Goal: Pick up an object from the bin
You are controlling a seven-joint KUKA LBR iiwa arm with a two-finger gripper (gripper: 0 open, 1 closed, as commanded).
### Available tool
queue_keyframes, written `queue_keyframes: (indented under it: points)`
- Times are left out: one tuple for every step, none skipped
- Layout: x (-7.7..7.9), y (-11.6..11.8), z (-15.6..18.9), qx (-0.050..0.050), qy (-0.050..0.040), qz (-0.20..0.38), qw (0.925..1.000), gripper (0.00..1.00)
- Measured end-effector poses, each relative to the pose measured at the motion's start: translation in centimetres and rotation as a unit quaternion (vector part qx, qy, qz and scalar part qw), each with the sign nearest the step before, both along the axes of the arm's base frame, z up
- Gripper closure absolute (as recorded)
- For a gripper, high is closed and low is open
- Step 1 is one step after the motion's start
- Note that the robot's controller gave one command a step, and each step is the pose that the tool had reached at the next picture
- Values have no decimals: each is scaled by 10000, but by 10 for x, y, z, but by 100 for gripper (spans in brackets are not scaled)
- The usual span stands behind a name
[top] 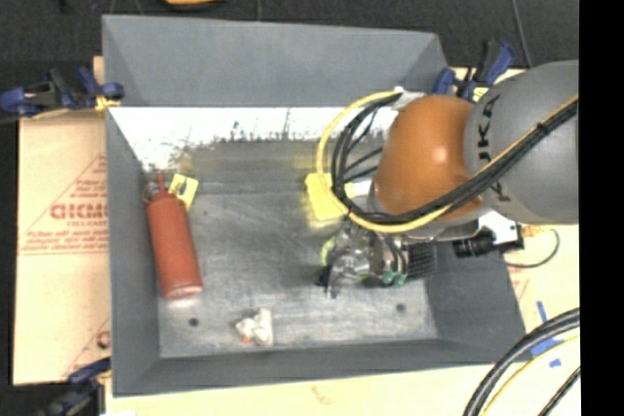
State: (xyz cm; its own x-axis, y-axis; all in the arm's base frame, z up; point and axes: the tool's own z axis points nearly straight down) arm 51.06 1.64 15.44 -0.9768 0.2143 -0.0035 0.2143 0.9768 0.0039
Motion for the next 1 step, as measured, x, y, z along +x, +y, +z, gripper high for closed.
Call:
queue_keyframes:
  points:
    - [0, 0, 0, 1, -2, 0, 10000, 100]
